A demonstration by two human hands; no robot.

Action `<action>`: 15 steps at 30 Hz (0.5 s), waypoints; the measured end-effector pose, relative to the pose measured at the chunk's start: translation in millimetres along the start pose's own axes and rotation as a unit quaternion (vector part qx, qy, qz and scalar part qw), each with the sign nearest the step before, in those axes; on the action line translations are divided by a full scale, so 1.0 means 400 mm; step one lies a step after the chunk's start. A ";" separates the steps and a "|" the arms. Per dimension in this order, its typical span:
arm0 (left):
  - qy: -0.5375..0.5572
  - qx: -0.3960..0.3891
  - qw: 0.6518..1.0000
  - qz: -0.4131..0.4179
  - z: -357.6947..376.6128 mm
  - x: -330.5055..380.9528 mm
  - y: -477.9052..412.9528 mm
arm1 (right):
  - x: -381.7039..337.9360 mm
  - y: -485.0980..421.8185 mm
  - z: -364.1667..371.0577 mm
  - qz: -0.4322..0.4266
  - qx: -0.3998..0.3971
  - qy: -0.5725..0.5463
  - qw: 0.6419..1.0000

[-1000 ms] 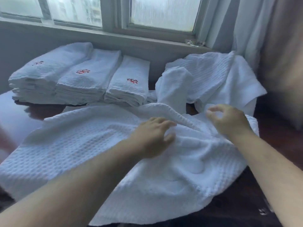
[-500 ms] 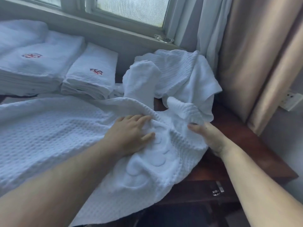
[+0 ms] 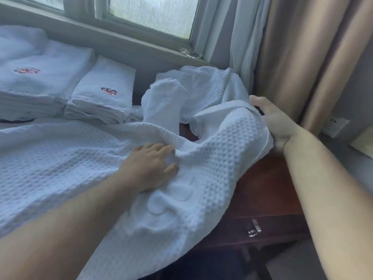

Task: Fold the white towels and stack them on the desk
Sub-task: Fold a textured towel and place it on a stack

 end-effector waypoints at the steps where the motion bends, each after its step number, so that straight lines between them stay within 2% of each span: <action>1: -0.004 -0.001 1.000 0.000 0.001 0.001 0.000 | 0.018 0.004 -0.009 -0.004 -0.008 -0.002 1.000; 4: -0.009 0.001 1.000 0.000 0.002 0.001 0.000 | 0.056 0.024 -0.056 -0.024 0.012 -0.053 0.998; 8: -0.018 -0.002 1.000 0.006 0.001 0.009 0.004 | 0.027 0.063 -0.057 -0.057 -0.059 -0.086 0.993; 11: -0.026 0.001 1.000 0.008 -0.002 0.010 0.002 | 0.009 0.064 -0.053 -0.086 -0.068 -0.122 0.987; 13: -0.027 0.002 1.000 0.006 -0.003 0.008 0.002 | 0.049 0.072 0.003 -0.035 -0.136 -0.152 0.978; 15: -0.031 -0.003 1.000 0.005 0.002 0.007 0.002 | 0.128 0.084 0.061 0.023 -0.219 -0.086 0.972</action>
Point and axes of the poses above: each hand's wrist, its own y-axis away from the middle knuckle, its own z-axis out of the palm, x = y × z, the point moved 10 cm from there along -y, towards the middle knuckle, and after that the axes turned 5 degrees about -y, right-handed, at the moved point
